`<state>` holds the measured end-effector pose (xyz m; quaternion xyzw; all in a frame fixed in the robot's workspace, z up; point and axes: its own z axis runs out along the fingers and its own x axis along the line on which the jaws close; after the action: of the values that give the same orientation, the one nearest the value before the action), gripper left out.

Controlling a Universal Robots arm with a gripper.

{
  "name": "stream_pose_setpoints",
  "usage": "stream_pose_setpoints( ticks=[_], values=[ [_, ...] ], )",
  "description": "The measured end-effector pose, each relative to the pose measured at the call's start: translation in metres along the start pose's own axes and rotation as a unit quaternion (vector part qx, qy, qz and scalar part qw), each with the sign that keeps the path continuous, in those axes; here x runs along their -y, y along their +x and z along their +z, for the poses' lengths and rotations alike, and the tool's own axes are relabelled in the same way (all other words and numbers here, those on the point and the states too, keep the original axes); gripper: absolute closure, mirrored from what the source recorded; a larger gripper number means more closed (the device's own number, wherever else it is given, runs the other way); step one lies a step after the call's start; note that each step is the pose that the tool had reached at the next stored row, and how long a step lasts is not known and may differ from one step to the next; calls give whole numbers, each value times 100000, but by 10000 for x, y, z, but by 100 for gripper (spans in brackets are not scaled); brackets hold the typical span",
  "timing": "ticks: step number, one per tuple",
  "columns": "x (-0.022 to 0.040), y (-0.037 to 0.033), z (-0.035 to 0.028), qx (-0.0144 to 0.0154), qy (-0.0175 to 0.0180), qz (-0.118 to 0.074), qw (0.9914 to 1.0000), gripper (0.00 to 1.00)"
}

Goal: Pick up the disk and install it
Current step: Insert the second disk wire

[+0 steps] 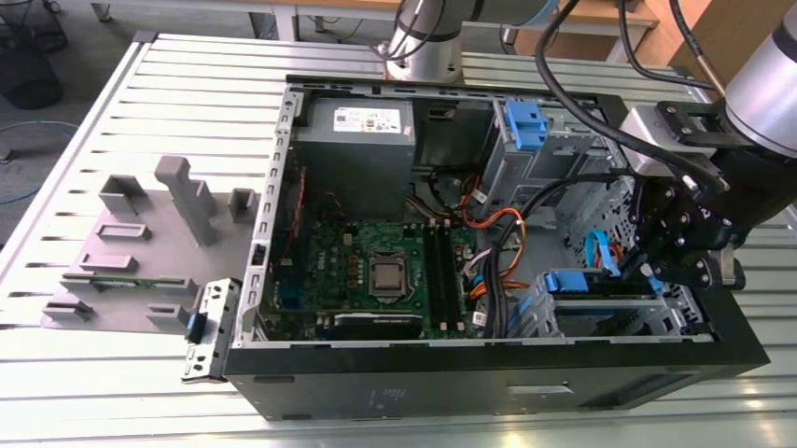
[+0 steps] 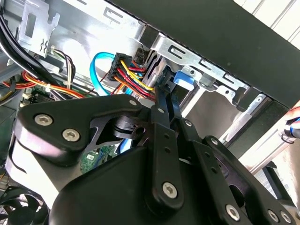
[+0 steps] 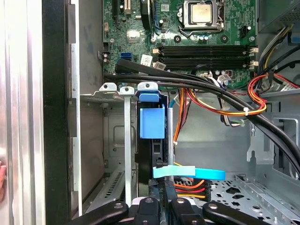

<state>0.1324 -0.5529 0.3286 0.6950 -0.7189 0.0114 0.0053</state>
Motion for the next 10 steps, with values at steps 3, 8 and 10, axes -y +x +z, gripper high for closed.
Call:
stream_pose_setpoints(
  ticks=[3, 8, 10],
  values=[
    [0, 0, 3, 33, -3, -1, 100000, 82],
    [0, 0, -5, -8, -2, 1, 100000, 76],
    [0, 1, -35, 3, -1, 2, 100000, 76]
  ],
)
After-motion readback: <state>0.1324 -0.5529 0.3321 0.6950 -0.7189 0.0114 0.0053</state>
